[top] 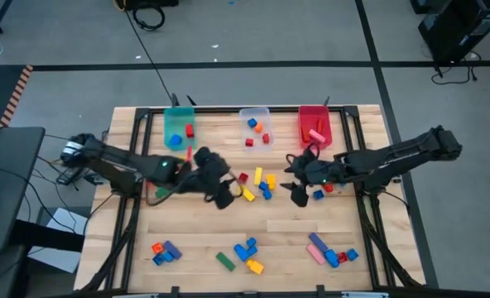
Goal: Sort blocks by size
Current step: Put the blue 4 stud game piece into the transparent bin
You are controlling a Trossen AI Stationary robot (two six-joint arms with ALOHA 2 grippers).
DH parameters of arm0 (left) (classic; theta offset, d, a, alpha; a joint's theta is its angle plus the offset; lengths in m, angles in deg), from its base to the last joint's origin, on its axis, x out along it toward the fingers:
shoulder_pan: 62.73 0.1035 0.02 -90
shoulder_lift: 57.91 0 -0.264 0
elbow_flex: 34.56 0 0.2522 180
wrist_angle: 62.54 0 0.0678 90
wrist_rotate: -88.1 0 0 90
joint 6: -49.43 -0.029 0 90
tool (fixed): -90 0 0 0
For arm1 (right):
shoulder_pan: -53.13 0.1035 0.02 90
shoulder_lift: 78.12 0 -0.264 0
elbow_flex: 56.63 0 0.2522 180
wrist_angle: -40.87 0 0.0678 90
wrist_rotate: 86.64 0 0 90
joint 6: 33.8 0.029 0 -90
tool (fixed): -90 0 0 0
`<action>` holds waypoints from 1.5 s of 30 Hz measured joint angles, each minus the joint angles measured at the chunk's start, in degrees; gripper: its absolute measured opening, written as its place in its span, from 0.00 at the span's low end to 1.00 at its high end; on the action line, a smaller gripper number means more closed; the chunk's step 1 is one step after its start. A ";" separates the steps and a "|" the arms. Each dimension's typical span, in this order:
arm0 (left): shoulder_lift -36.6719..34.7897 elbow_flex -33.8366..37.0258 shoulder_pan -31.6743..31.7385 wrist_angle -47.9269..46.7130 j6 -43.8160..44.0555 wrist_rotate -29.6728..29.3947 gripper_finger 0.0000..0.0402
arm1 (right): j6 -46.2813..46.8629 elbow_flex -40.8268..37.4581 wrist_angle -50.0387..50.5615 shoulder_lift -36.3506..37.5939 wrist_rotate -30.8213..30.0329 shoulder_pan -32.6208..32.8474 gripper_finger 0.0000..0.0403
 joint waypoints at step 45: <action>-20.51 33.30 -16.82 28.24 -3.19 1.34 0.49 | 64.65 -4.40 30.38 -15.88 12.36 1.76 0.71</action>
